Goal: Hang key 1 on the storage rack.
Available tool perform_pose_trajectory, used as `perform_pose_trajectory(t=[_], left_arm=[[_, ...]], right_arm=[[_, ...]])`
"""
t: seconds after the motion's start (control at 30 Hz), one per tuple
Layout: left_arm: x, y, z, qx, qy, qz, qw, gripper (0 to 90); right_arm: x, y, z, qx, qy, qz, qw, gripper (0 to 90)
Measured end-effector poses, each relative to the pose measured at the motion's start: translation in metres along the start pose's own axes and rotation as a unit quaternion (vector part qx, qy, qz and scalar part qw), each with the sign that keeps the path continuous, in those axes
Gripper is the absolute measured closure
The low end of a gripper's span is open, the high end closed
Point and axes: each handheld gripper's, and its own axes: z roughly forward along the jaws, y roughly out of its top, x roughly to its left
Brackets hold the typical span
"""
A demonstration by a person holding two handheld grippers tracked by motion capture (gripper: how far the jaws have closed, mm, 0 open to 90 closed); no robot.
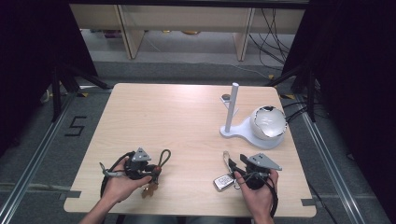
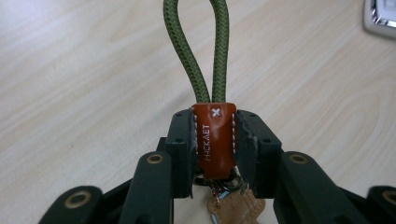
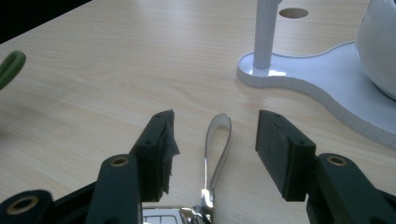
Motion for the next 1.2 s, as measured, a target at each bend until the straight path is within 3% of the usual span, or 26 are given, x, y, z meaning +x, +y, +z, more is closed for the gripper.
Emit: perform_pose_trajectory(t=[0.1,0.13,0.17,0.2,0.23,0.33,0.37,0.4,0.43,0.47,0.5,0.53,0.57,0.6,0.63,0.67,0.7,0.97,1.0,1.03,1.17,1.2], left_arm=[[0.0,0.002,-0.004,-0.026,0.003,0.009,0.9996,67.2],[-0.001,0.004,-0.006,-0.05,0.007,0.004,0.9987,67.2],[-0.001,0.004,-0.006,-0.05,0.007,0.004,0.9987,67.2],[-0.001,0.007,-0.008,-0.067,0.007,0.005,0.9977,67.2],[-0.001,0.009,-0.008,-0.071,0.009,0.006,0.9974,67.2],[-0.001,0.011,-0.007,-0.09,0.004,-0.005,0.9959,67.2],[0.0,0.012,-0.009,-0.081,0.004,0.006,0.9967,67.2],[-0.002,0.014,-0.007,-0.1,0.009,-0.004,0.995,67.2],[0.0,0.015,-0.008,-0.093,0.009,0.006,0.9956,67.2],[-0.002,0.016,-0.007,-0.096,0.009,-0.002,0.9953,67.2],[-0.001,0.017,-0.008,-0.098,0.008,0.007,0.9952,67.2],[-0.003,0.02,-0.006,-0.113,0.007,0.0,0.9936,67.2],[-0.003,0.02,-0.006,-0.113,0.007,0.0,0.9936,67.2],[-0.002,0.023,-0.008,-0.104,0.003,0.017,0.9944,67.2],[-0.002,0.023,-0.008,-0.104,0.003,0.017,0.9944,67.1],[-0.004,0.025,-0.006,-0.116,0.003,0.01,0.9932,67.1],[-0.005,0.028,-0.006,-0.121,0.005,0.02,0.9925,67.2],[-0.01,0.042,-0.007,-0.133,0.007,0.029,0.9906,67.2],[-0.009,0.044,-0.008,-0.13,0.009,0.039,0.9907,67.2],[-0.011,0.047,-0.007,-0.139,0.008,0.034,0.9897,67.2],[-0.014,0.055,-0.006,-0.152,0.005,0.041,0.9876,67.2],[-0.015,0.058,-0.006,-0.158,0.008,0.049,0.9862,67.2]], right_arm=[[0.004,0.0,-0.002,0.014,-0.006,0.018,0.9997,47.8],[0.004,-0.001,0.0,0.001,0.0,0.017,0.9999,47.7],[0.004,-0.001,0.0,0.001,0.0,0.017,0.9999,47.7],[0.004,-0.001,0.0,0.004,0.0,0.015,0.9999,47.8],[0.002,-0.001,0.001,0.003,0.002,0.0,1.0,47.8],[0.002,-0.001,0.001,0.003,0.002,-0.001,1.0,47.8],[0.002,-0.001,0.001,0.003,0.002,-0.001,1.0,47.8],[0.002,-0.001,0.001,-0.001,0.002,-0.002,1.0,47.8],[0.002,-0.001,0.001,-0.001,0.002,-0.002,1.0,47.8],[0.002,-0.001,0.001,-0.001,0.002,-0.001,1.0,47.8],[0.002,-0.001,0.002,-0.003,-0.006,-0.007,1.0,47.8],[0.002,-0.001,0.002,-0.002,0.0,-0.004,1.0,47.8],[0.002,-0.001,0.002,-0.002,0.0,-0.004,1.0,47.8],[0.003,0.0,0.0,0.007,-0.004,-0.002,1.0,47.8],[0.003,0.0,0.0,0.007,-0.004,-0.002,1.0,47.8],[0.004,0.0,0.0,0.008,-0.003,0.0,1.0,47.8],[0.004,0.0,0.001,0.006,-0.001,-0.002,1.0,47.8],[0.003,-0.001,0.001,0.001,0.0,-0.005,1.0,47.8],[0.003,-0.001,0.002,0.001,-0.004,-0.01,0.9999,47.8],[0.003,-0.001,0.002,0.001,-0.004,-0.01,0.9999,47.8],[0.003,0.0,0.001,0.0,-0.002,-0.005,1.0,47.8],[0.003,0.0,0.001,0.0,0.001,-0.004,1.0,47.8]])
